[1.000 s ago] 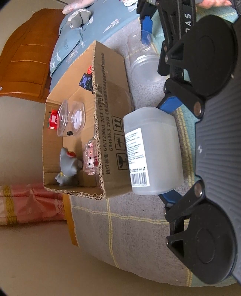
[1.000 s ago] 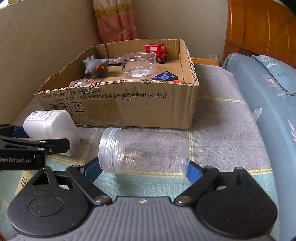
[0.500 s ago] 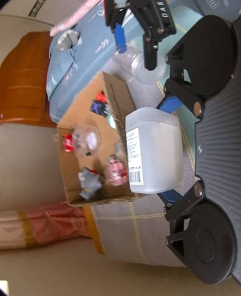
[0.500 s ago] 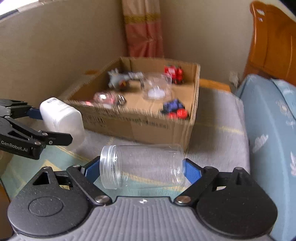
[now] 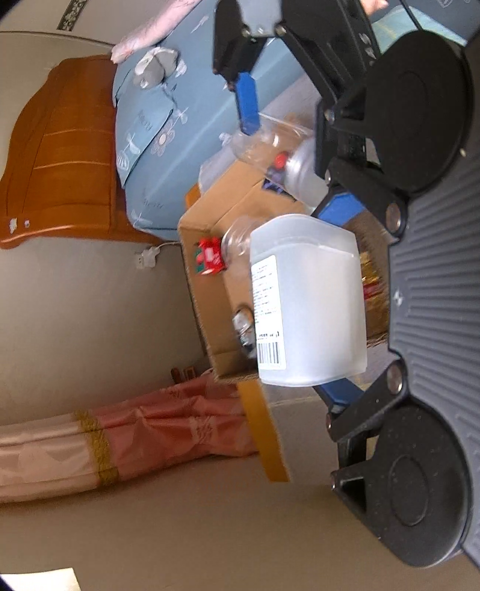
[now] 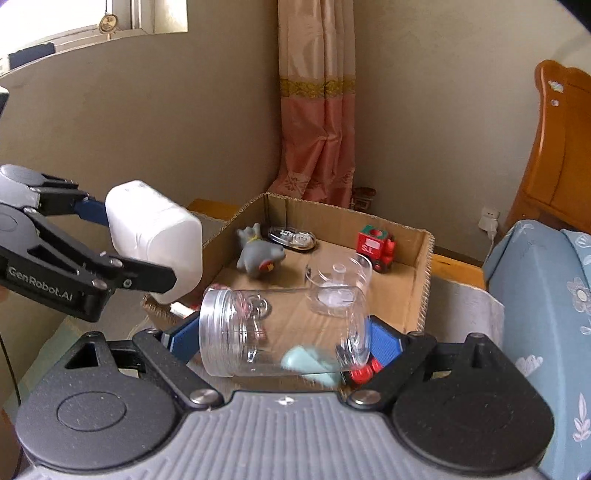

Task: Organize rigid objects
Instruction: 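Carry the bottle and jar to the box and open both tools over it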

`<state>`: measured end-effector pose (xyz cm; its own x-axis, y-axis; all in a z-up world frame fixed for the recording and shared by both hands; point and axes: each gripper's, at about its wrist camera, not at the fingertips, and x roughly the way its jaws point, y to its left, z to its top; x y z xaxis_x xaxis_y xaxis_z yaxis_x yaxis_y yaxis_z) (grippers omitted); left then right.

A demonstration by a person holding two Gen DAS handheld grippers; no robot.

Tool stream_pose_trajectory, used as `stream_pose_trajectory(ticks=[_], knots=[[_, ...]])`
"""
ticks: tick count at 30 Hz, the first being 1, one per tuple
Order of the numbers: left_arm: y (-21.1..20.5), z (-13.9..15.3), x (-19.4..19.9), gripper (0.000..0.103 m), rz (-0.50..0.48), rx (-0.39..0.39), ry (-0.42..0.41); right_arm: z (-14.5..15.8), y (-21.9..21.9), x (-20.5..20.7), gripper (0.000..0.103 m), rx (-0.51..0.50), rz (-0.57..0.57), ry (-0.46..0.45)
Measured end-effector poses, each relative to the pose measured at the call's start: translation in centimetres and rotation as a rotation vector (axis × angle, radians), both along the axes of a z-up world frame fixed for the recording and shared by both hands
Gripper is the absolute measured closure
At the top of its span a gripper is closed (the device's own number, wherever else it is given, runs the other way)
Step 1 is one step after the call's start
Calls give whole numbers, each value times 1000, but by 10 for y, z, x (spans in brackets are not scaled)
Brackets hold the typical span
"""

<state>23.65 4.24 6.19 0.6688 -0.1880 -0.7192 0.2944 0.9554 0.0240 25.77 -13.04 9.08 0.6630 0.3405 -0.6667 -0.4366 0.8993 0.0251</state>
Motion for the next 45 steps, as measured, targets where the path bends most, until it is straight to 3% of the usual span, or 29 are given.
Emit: stream_pose_trajectory(ticks=[3, 6, 16, 27, 30, 35, 45], knots=[[2, 2, 14, 20, 19, -6, 6, -6, 7, 15, 9, 6, 5, 3], [-1, 1, 23, 20, 30, 2, 6, -15, 14, 24, 0, -9, 5, 7], [-27, -8, 51, 20, -4, -26, 34, -30, 1, 2, 0, -44, -12, 28], [-62, -24, 102, 21, -4, -7, 74, -19, -22, -10, 0, -16, -70, 6], [-61, -28, 109, 12, 47, 7, 40, -19, -23, -11, 0, -10, -72, 2], [-46, -19, 95, 6, 72, -49, 14, -20, -18, -15, 0, -17, -64, -9], [-9, 4, 10, 1, 144, -87, -77, -27, -12, -29, 0, -38, -171, 40]])
